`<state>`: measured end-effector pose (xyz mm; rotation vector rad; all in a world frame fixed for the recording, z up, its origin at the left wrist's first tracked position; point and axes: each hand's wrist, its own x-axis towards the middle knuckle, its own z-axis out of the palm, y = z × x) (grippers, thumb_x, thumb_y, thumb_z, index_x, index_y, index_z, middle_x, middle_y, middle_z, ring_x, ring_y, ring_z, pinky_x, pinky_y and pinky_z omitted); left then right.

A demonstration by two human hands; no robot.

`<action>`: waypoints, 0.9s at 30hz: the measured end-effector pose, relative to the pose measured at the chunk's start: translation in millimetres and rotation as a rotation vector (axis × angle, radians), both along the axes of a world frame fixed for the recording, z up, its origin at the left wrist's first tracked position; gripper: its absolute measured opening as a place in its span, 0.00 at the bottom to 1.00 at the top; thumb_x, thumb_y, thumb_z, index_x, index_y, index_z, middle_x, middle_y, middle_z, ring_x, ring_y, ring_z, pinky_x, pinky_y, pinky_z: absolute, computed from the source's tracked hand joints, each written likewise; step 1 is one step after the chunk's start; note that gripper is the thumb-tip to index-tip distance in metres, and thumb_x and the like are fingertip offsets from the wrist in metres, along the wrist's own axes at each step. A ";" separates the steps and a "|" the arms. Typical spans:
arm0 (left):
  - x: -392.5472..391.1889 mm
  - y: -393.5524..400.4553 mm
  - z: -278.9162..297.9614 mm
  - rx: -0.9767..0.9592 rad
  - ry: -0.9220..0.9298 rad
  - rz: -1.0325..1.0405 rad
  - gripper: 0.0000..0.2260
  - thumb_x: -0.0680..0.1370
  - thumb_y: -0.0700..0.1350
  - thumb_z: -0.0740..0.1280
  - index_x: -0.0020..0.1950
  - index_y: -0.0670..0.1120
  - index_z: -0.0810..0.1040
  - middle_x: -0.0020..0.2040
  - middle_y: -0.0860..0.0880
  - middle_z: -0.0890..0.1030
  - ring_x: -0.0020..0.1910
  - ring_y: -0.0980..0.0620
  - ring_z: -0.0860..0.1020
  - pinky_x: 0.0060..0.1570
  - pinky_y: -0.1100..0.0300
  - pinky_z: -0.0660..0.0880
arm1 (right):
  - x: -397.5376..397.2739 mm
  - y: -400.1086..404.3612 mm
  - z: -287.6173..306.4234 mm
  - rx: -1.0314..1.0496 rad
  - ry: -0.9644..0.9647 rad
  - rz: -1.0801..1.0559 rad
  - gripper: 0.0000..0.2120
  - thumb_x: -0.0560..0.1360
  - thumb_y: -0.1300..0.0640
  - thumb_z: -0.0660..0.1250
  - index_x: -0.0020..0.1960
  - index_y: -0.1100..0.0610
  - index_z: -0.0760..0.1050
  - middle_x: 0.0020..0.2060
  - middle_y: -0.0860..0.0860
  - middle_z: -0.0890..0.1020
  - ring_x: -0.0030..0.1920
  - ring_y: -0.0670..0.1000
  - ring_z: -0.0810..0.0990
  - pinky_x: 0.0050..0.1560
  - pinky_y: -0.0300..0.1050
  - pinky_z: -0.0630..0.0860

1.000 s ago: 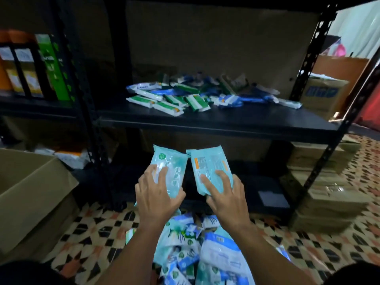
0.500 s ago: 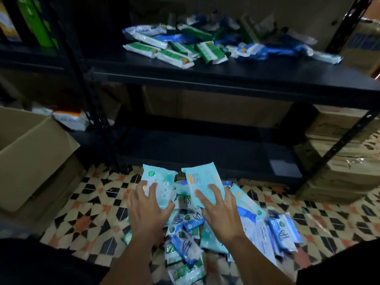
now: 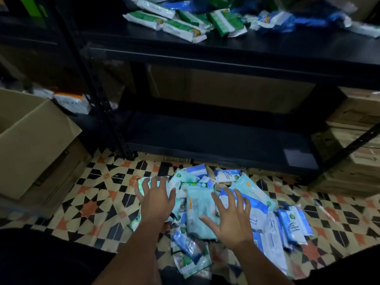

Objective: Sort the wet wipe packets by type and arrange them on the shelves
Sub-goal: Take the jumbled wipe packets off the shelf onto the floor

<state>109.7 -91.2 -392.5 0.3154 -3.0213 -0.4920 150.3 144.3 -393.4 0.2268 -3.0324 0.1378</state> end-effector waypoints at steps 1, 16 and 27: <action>-2.5 0.7 0.8 -0.025 0.022 -0.008 0.17 0.80 0.56 0.65 0.67 0.52 0.76 0.67 0.49 0.75 0.72 0.41 0.65 0.72 0.34 0.54 | -4.3 2.4 1.4 -0.001 0.014 -0.010 0.36 0.77 0.24 0.48 0.69 0.46 0.75 0.68 0.58 0.74 0.71 0.66 0.68 0.68 0.70 0.63; -121.3 47.0 186.1 -0.286 0.688 -0.321 0.12 0.80 0.52 0.62 0.60 0.52 0.79 0.51 0.51 0.78 0.53 0.45 0.74 0.53 0.49 0.66 | -140.3 48.5 171.3 -0.013 0.597 -0.115 0.23 0.79 0.37 0.60 0.63 0.52 0.79 0.60 0.54 0.77 0.62 0.62 0.71 0.61 0.59 0.66; -212.5 101.5 358.3 -0.188 0.518 -0.264 0.27 0.79 0.62 0.62 0.75 0.54 0.64 0.71 0.46 0.67 0.70 0.37 0.63 0.61 0.37 0.67 | -220.8 82.6 329.6 0.039 0.718 -0.194 0.24 0.78 0.41 0.66 0.68 0.52 0.73 0.65 0.57 0.73 0.63 0.64 0.68 0.59 0.60 0.68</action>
